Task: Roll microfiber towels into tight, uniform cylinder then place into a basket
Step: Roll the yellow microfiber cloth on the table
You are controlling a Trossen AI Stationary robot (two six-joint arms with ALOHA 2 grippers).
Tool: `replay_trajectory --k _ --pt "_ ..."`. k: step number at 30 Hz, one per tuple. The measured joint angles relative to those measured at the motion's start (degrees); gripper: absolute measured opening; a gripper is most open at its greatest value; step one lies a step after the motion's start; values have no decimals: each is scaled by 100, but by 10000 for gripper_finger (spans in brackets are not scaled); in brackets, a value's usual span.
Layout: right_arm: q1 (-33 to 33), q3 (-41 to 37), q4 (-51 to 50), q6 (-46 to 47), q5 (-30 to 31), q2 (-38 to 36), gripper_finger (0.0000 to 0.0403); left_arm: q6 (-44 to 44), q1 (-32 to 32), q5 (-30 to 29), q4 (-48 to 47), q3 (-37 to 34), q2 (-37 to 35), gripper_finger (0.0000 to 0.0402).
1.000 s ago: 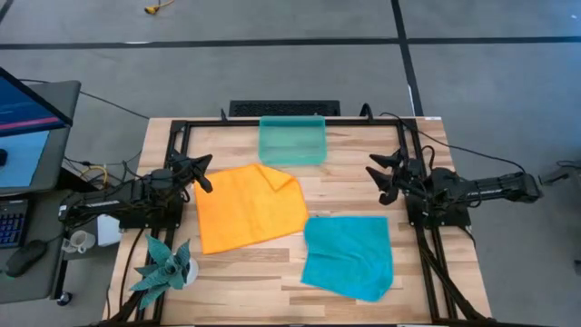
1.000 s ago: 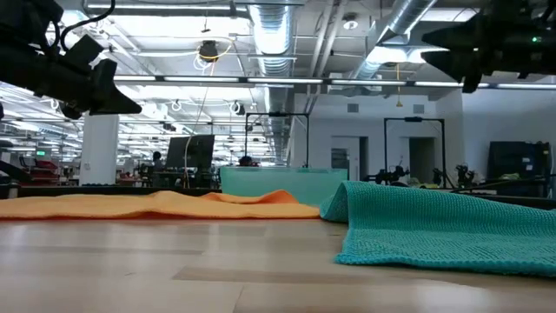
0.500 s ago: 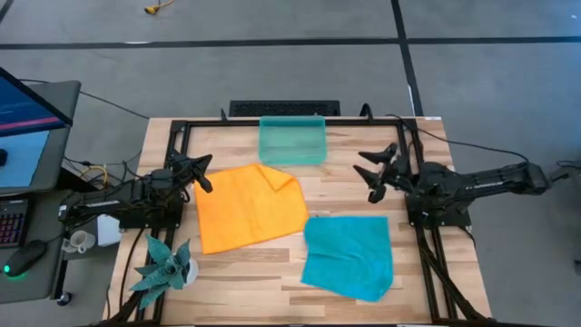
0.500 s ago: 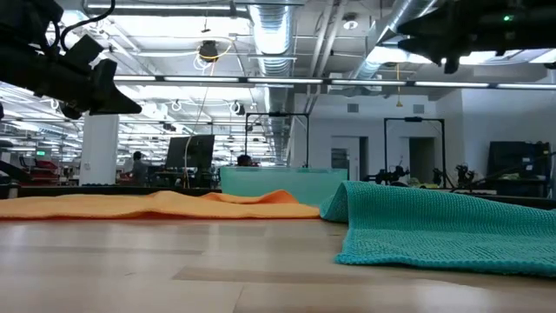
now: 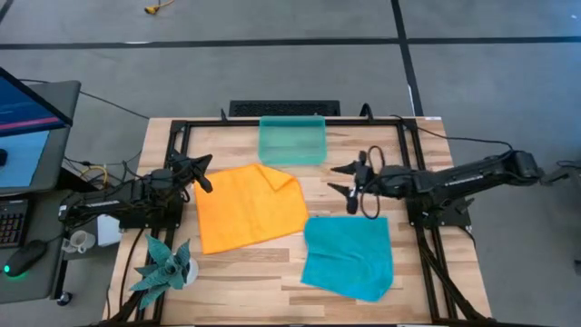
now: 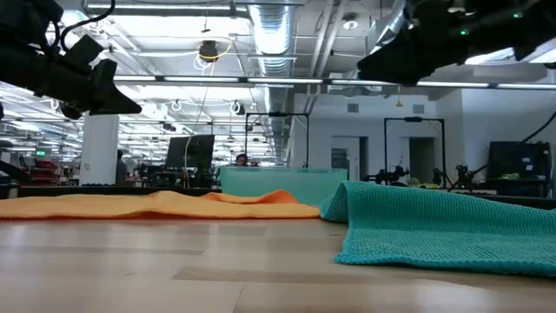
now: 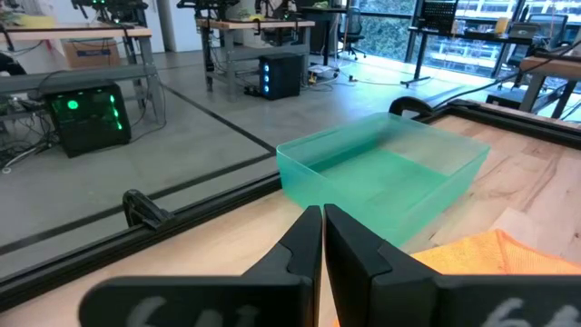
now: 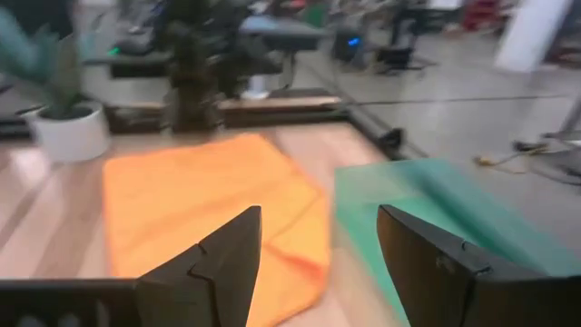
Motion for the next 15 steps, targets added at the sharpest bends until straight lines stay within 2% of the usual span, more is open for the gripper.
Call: replay_trajectory --k 8,15 --pt "79 889 -421 -90 -789 1216 244 -2 1 0 1 0 2 6" --pt "546 1637 -798 -585 -845 2208 244 0 0 0 0 1 2 6"
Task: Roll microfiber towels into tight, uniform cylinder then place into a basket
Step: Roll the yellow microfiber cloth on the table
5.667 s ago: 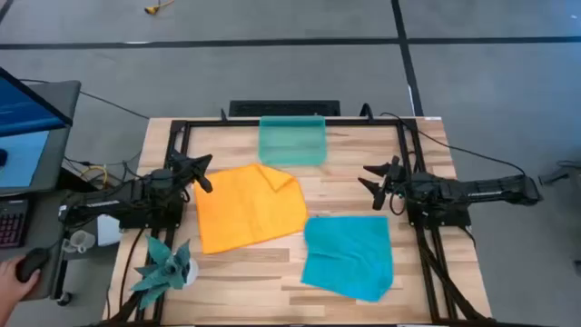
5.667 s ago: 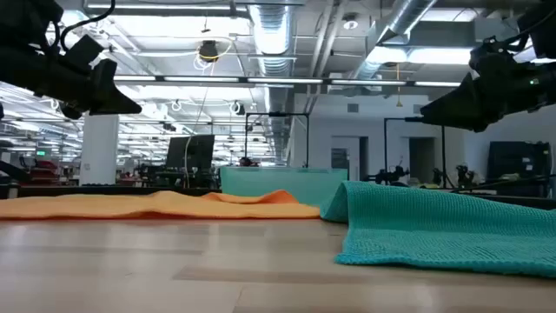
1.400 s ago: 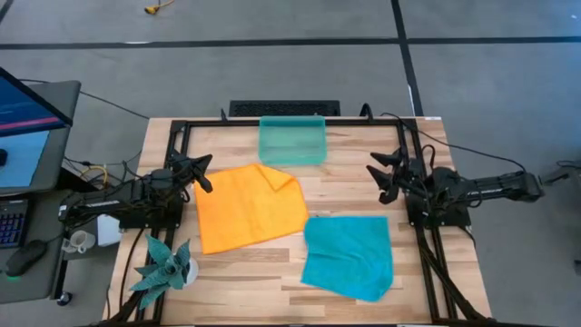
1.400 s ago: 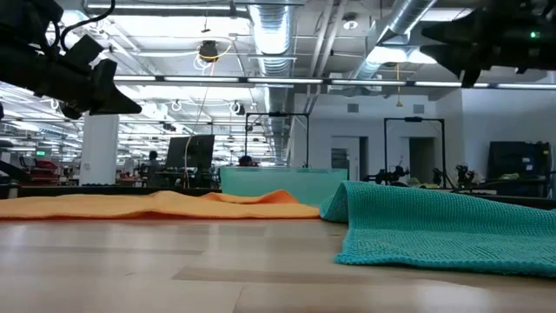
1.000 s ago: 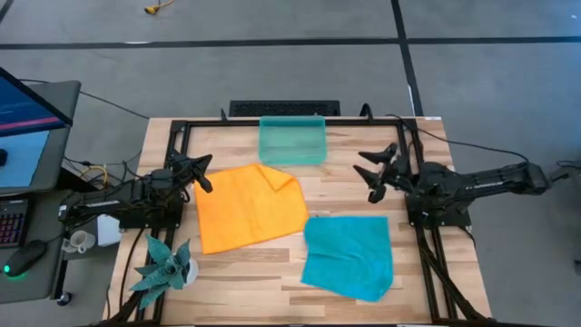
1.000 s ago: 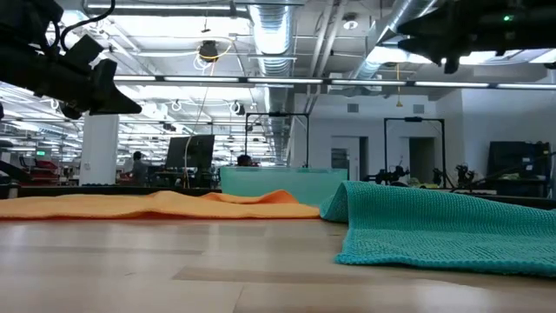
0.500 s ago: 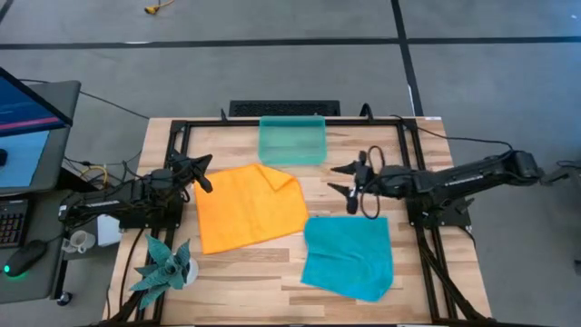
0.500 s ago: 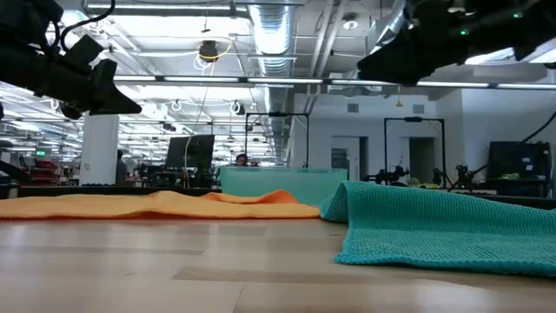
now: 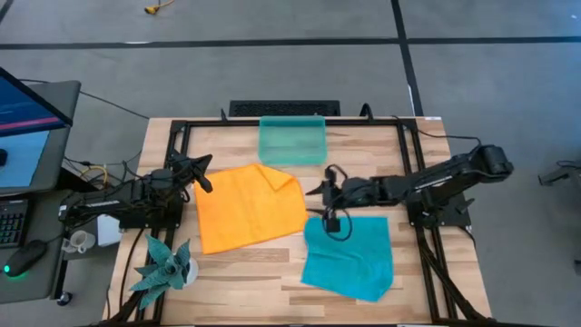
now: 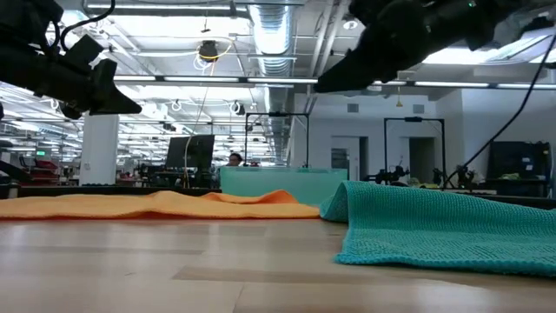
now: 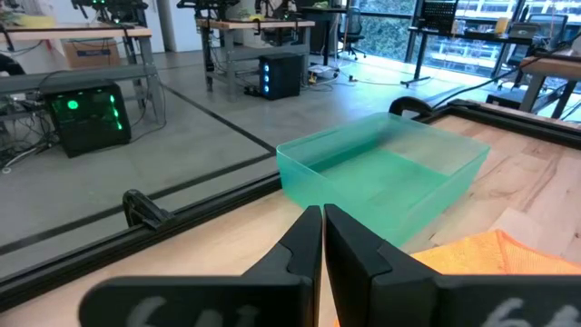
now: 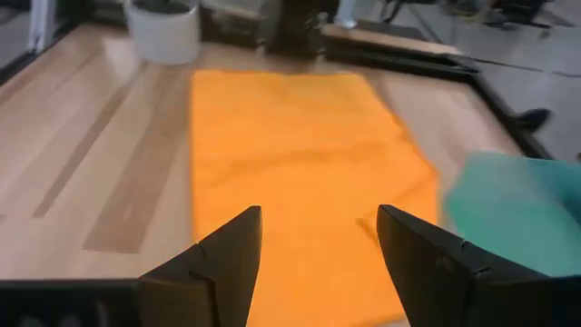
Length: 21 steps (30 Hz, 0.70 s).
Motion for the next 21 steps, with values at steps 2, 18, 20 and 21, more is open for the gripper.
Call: replay_trajectory --k 2,18,20,21 --pt "140 153 -59 -40 0 241 244 -1 2 0 0 1 0 6" --pt "502 1393 -698 -199 4 2291 244 -1 0 0 0 -1 0 6" --pt "500 1586 -982 -152 16 2521 244 0 0 0 0 0 0 6" --pt "500 1665 -1132 -144 20 2622 244 0 2 0 0 -1 0 6"
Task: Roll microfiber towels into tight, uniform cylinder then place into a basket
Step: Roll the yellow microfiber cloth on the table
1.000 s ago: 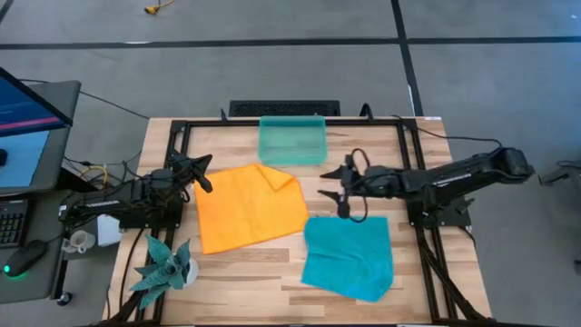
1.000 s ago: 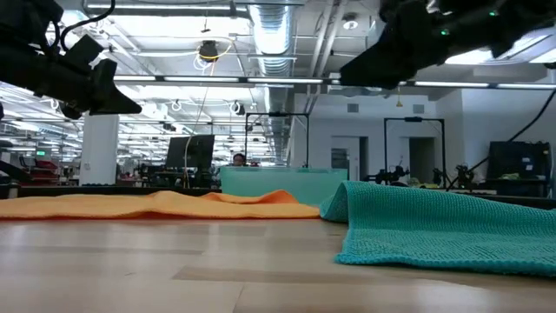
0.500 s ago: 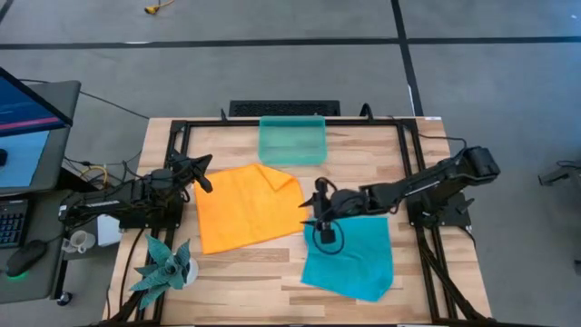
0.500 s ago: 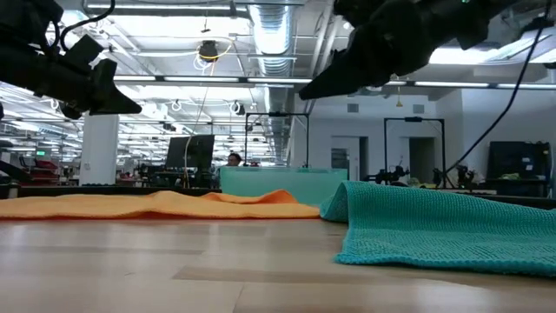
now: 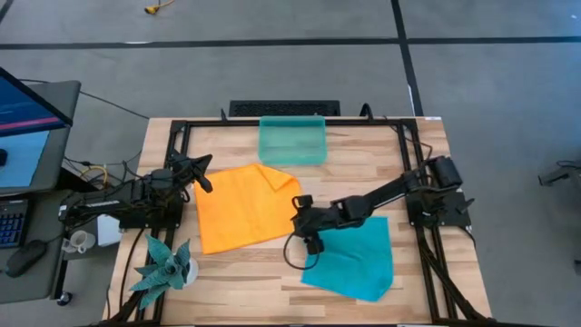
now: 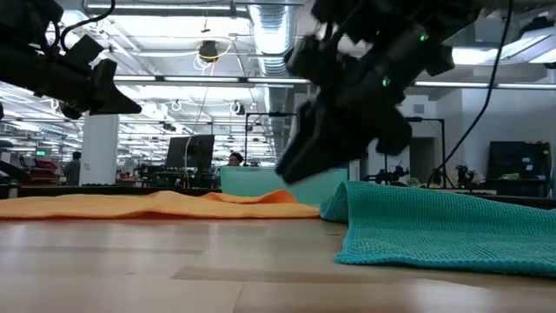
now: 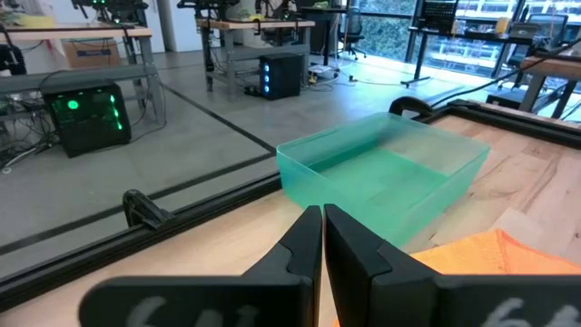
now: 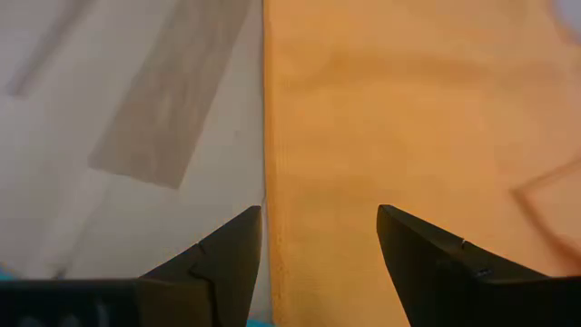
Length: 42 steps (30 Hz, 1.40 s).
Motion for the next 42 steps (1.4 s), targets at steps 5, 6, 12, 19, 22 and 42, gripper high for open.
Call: replay_trajectory --k 5,6,12,19,22,42 --pt "-7 341 -602 4 20 382 244 0 -1 0 0 0 0 6" --pt "-9 395 -737 6 39 414 244 0 -2 0 0 2 0 6" --pt "-101 624 -1154 315 252 525 244 0 -1 0 0 2 0 6" --pt "-239 633 -1374 624 238 514 241 -2 -2 0 0 2 0 6" --pt "-288 632 -1407 626 259 514 221 0 -1 0 0 2 0 6" --pt "-344 601 -1429 561 282 495 24 -2 -2 0 0 2 0 6"
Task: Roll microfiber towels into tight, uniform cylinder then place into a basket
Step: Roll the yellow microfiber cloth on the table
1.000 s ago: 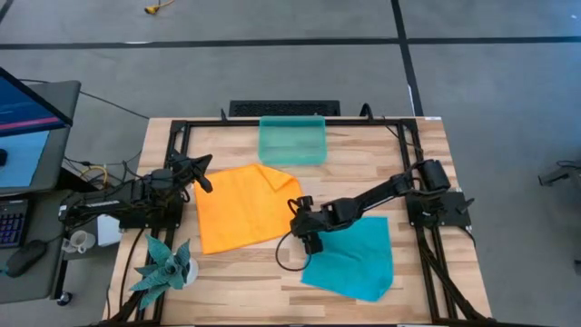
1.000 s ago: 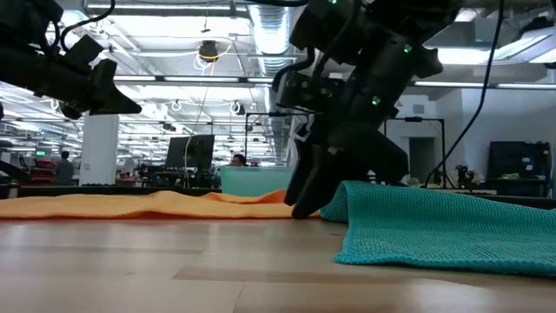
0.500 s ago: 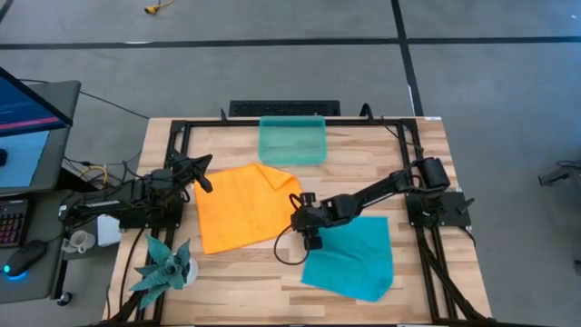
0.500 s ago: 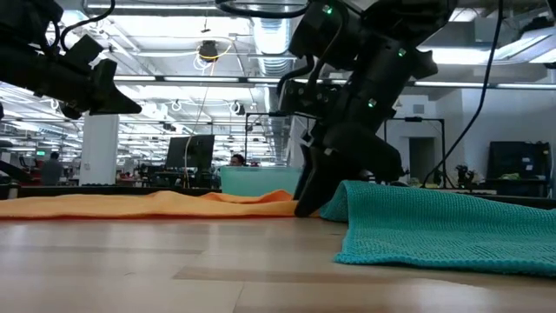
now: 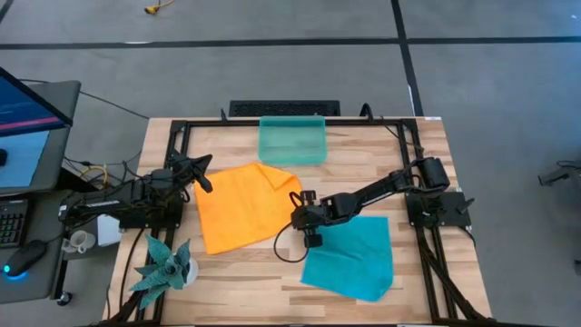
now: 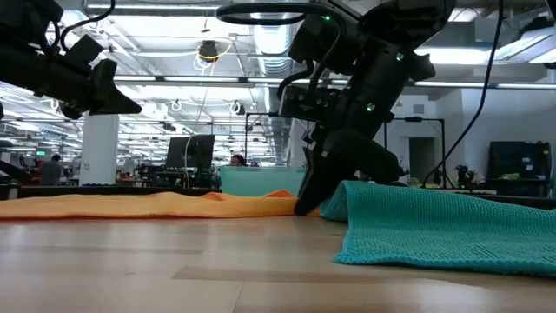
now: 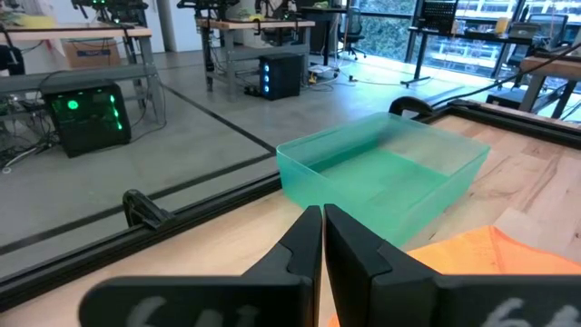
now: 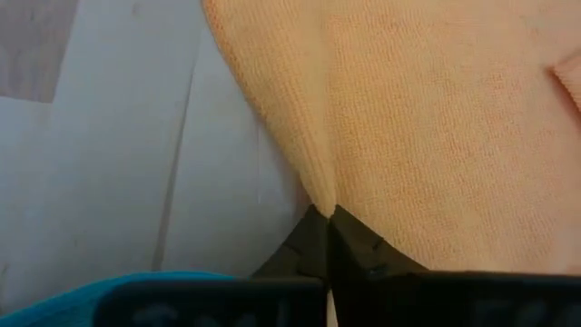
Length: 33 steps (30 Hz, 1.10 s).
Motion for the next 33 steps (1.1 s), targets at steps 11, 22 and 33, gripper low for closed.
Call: replay_trajectory --k 11,22,33 --pt "57 284 -226 -110 -29 -64 11 1 0 0 0 0 0 6" --pt "243 438 -612 -108 106 -69 6 2 0 0 0 -2 0 6" --pt "226 467 -685 -262 370 -71 5 478 0 468 371 -33 0 30"
